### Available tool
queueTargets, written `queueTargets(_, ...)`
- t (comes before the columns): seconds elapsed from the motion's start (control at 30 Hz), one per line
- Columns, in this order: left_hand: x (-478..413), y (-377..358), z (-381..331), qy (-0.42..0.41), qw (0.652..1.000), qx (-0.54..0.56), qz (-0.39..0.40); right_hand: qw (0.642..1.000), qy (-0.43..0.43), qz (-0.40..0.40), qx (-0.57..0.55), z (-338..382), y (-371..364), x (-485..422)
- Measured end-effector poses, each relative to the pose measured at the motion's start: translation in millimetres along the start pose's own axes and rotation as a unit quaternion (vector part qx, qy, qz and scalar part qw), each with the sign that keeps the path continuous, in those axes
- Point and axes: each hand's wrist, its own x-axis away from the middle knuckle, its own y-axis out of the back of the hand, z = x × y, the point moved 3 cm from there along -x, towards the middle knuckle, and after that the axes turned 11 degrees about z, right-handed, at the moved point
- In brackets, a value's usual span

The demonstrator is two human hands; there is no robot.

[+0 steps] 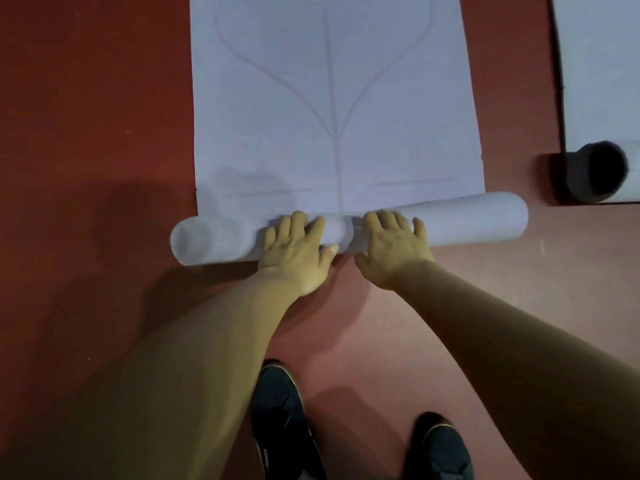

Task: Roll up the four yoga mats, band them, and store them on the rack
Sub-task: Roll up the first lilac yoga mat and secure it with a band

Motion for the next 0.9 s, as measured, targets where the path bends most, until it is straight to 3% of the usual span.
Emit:
queueTargets(0.2, 17, -27, -22, 0.012, 0.998, 0.054, -0.014, 0.998, 0.041, -0.031, 0.021, -18, -29, 18)
queueTargets(0.37, 40, -55, -33, 0.053, 0.999, -0.012, -0.003, 0.993, 0.109, -0.042, -0.021, -22, -60, 35)
queueTargets(0.47, 50, -71, -41, 0.040, 0.997, -0.040, -0.043, 0.990, 0.127, -0.057, -0.030, -28, -86, 42)
queueTargets(0.57, 50, -87, -43, 0.004, 0.989, -0.083, -0.126, 0.979, 0.153, -0.131, -0.036, -36, -107, 36)
queueTargets(0.7, 36, -114, -36, -0.029, 0.981, -0.078, -0.173, 0.950, 0.176, -0.255, -0.040, -42, -134, 18)
queueTargets(0.9, 19, -152, -26, -0.049, 0.969, -0.117, -0.210, 0.922, 0.218, -0.319, -0.014, -50, -160, -10)
